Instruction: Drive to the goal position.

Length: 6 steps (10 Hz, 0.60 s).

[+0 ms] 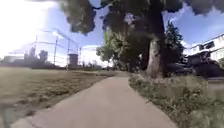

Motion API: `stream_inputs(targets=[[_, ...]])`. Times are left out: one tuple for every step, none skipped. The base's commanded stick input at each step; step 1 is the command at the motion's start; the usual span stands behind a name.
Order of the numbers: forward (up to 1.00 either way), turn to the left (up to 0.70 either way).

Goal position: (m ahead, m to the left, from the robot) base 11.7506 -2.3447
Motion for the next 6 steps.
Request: stream_inputs(targets=[[1.00, 0.00], [1.00, 0.00], [1.00, 0.00], [1.00, 0.00], [1.00, 0.00], [1.00, 0.00]])
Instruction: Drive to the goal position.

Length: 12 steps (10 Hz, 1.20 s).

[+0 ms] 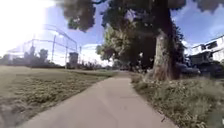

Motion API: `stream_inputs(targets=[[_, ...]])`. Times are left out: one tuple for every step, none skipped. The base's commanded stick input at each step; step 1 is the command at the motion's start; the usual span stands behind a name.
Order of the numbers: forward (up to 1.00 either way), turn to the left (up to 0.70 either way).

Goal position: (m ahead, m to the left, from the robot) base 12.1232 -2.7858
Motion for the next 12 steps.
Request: stream_inputs(targets=[[1.00, 0.00], [1.00, 0.00], [1.00, 0.00], [1.00, -0.27], [1.00, -0.34], [1.00, -0.35], [1.00, -0.04], [1.00, 0.00], [1.00, 0.00], [1.00, 0.00], [1.00, 0.00], [1.00, 0.00]])
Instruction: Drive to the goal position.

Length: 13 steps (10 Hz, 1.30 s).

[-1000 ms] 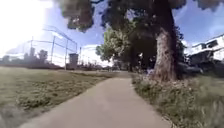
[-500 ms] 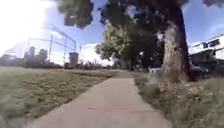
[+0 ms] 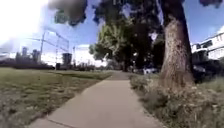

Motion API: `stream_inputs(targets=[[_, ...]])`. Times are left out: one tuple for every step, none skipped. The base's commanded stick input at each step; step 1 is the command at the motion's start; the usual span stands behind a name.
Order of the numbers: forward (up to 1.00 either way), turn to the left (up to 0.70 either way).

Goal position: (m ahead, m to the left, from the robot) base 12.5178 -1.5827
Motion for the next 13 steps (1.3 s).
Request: stream_inputs(targets=[[1.00, 0.00], [1.00, 0.00], [1.00, 0.00], [1.00, 0.00], [1.00, 0.00], [1.00, 0.00], [1.00, 0.00], [1.00, 0.00], [1.00, 0.00], [1.00, 0.00], [1.00, 0.00], [1.00, 0.00], [1.00, 0.00]])
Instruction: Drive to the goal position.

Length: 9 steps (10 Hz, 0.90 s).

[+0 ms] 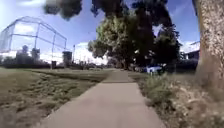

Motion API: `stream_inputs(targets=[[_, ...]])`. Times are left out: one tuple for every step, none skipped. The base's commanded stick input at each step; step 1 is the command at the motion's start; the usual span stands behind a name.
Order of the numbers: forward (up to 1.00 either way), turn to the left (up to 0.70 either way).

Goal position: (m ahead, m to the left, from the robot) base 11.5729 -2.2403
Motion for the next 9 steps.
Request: stream_inputs(targets=[[1.00, 0.00], [1.00, 0.00], [1.00, 0.00], [1.00, 0.00], [1.00, 0.00], [1.00, 0.00], [1.00, 0.00], [1.00, 0.00], [1.00, 0.00]])
